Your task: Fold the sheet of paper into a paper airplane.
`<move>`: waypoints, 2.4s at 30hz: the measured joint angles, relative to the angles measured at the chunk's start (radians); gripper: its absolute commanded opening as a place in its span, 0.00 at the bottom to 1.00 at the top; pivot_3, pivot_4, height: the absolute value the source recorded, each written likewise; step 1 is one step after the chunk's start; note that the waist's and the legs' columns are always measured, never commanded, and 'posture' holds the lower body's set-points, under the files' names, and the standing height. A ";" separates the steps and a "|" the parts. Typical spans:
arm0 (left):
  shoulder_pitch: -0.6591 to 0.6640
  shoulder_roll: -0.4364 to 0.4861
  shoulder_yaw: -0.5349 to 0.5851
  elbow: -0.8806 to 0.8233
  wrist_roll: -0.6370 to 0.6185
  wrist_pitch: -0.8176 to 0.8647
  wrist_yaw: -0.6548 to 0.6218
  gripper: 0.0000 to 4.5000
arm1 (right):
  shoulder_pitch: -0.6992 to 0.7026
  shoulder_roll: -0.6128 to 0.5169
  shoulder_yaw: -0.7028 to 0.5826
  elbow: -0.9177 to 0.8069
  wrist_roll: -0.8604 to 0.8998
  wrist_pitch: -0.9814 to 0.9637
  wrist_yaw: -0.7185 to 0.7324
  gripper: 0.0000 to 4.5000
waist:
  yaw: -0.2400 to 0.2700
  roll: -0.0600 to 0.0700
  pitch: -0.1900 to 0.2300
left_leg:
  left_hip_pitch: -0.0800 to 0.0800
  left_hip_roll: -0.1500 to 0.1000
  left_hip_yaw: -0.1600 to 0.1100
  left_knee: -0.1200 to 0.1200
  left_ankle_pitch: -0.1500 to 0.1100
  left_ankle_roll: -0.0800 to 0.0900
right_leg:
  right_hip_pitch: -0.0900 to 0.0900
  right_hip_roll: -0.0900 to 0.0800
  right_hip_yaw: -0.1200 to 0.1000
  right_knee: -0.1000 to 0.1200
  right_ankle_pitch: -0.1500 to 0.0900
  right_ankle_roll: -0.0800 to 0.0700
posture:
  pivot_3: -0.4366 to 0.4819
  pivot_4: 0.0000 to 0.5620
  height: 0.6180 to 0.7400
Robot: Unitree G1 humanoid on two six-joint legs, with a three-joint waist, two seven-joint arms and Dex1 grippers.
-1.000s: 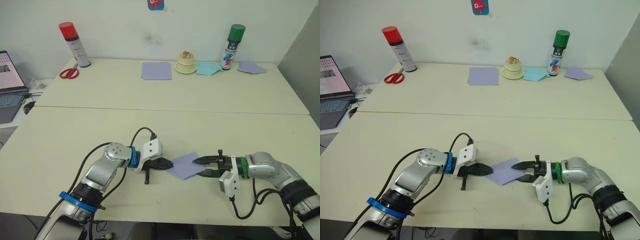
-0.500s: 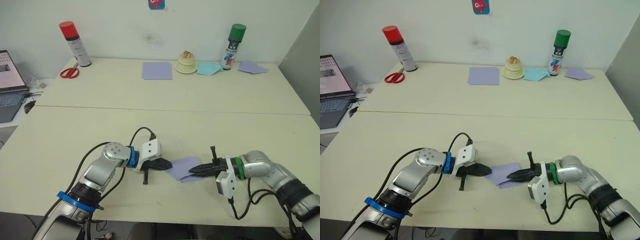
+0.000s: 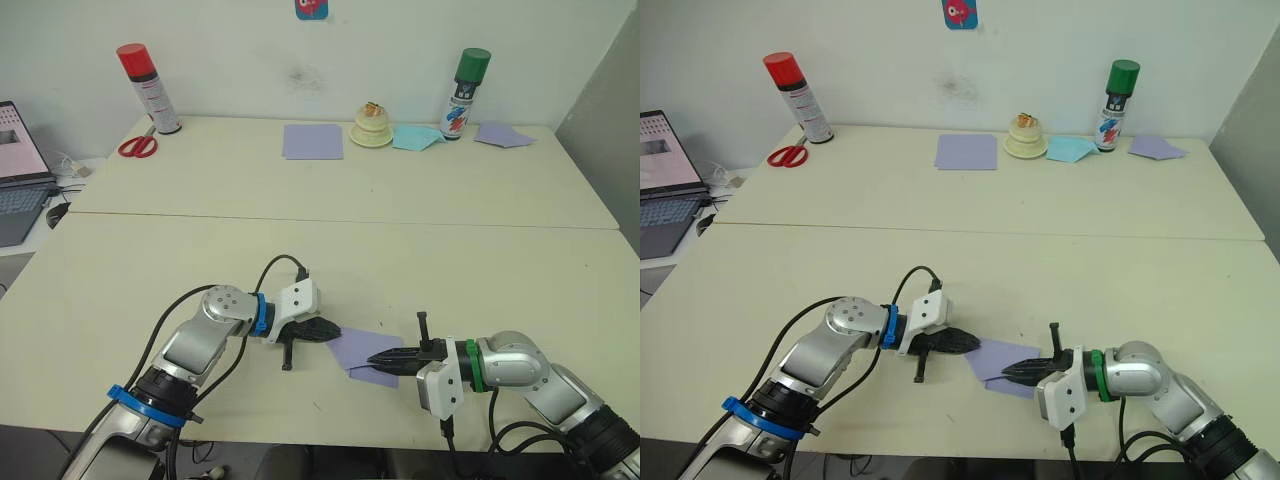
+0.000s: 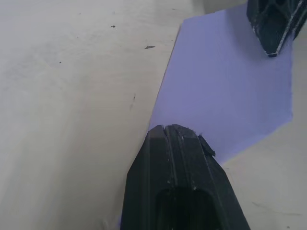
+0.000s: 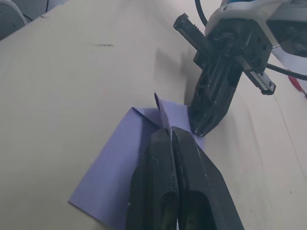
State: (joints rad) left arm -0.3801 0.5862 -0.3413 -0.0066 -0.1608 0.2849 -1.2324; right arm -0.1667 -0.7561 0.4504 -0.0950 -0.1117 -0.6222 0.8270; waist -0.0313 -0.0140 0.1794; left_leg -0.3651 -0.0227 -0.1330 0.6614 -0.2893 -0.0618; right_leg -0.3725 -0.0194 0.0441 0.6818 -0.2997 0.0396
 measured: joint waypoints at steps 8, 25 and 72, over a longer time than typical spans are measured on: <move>-0.028 -0.046 -0.009 0.084 0.011 -0.072 -0.004 0.00 | -0.025 0.001 0.000 0.042 -0.007 -0.037 0.028 0.00 | 0.000 0.000 0.000 | 0.000 0.000 0.000 0.000 0.000 0.000 | 0.001 0.000 0.000 0.000 0.000 0.000 | 0.48 0.27 1.00; -0.025 -0.053 -0.013 0.091 0.022 -0.097 0.004 0.00 | -0.090 -0.004 -0.002 0.190 -0.023 -0.194 0.074 0.37 | 0.000 0.000 0.000 | 0.000 0.000 0.000 0.000 0.000 0.000 | 0.001 0.000 0.000 0.000 0.000 0.000 | 0.48 0.27 1.00; 0.013 -0.025 0.006 0.095 0.010 -0.126 0.023 0.00 | -0.069 0.076 0.016 0.159 0.220 0.033 0.179 0.01 | -0.001 0.002 -0.001 | 0.001 0.000 -0.001 0.000 0.000 0.000 | 0.001 0.000 0.000 0.000 0.000 0.000 | 0.48 0.27 1.00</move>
State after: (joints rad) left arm -0.3674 0.5615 -0.3356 0.0887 -0.1512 0.1587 -1.2090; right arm -0.2354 -0.6800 0.4664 0.0640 0.1080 -0.5896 1.0057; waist -0.0319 -0.0120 0.1779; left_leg -0.3636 -0.0225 -0.1338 0.6613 -0.2894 -0.0617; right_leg -0.3710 -0.0196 0.0441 0.6816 -0.2997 0.0395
